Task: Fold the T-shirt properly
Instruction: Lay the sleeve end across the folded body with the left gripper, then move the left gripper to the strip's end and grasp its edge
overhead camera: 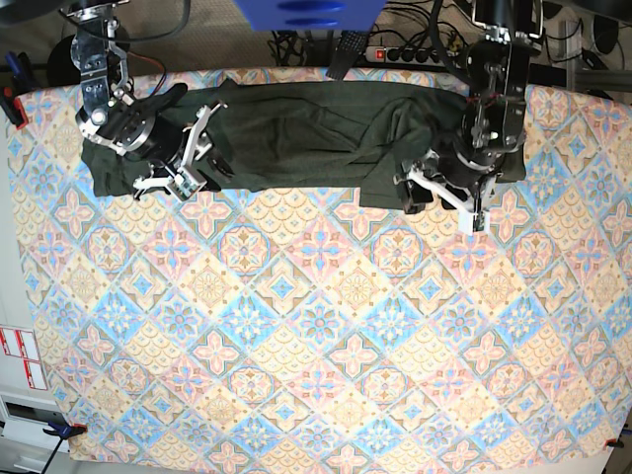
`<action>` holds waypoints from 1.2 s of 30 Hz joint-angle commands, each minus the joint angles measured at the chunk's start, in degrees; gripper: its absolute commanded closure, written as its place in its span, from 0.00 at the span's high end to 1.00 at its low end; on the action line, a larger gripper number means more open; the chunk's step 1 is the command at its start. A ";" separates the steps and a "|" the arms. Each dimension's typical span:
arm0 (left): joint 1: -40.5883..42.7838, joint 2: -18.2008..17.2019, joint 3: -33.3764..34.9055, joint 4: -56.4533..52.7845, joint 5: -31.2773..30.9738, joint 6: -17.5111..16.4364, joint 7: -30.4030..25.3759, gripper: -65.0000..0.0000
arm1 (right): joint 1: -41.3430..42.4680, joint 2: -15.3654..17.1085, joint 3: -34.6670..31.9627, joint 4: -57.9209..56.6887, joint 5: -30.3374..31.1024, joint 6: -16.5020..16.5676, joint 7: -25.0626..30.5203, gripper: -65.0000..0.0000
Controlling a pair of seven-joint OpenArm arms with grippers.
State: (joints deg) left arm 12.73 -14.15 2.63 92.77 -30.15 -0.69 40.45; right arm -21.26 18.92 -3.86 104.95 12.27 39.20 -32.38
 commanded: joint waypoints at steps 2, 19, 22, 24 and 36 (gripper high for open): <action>-2.23 -0.22 -0.13 -1.83 -0.40 -0.32 -1.11 0.67 | 0.29 0.56 0.21 0.86 0.87 0.14 1.39 0.24; -5.83 2.68 10.51 -12.99 -0.49 -0.76 -1.19 0.45 | 0.29 0.56 0.21 0.86 0.87 0.14 1.39 0.24; -5.65 2.68 12.00 -12.99 -0.49 -0.76 -1.19 0.21 | 0.38 0.56 0.21 0.86 0.87 0.14 1.39 0.24; -5.39 2.68 12.18 -12.99 -0.49 -0.76 -1.19 0.13 | 0.38 0.56 0.30 0.86 0.87 0.14 1.39 0.24; -0.03 1.71 6.03 -0.07 -0.49 -0.59 -1.37 0.00 | 0.38 0.56 0.21 0.86 0.87 0.14 1.39 0.24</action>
State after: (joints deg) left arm 13.45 -12.08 9.13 91.48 -30.44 -1.28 40.36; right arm -21.04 18.90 -3.86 104.95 12.23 39.20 -32.42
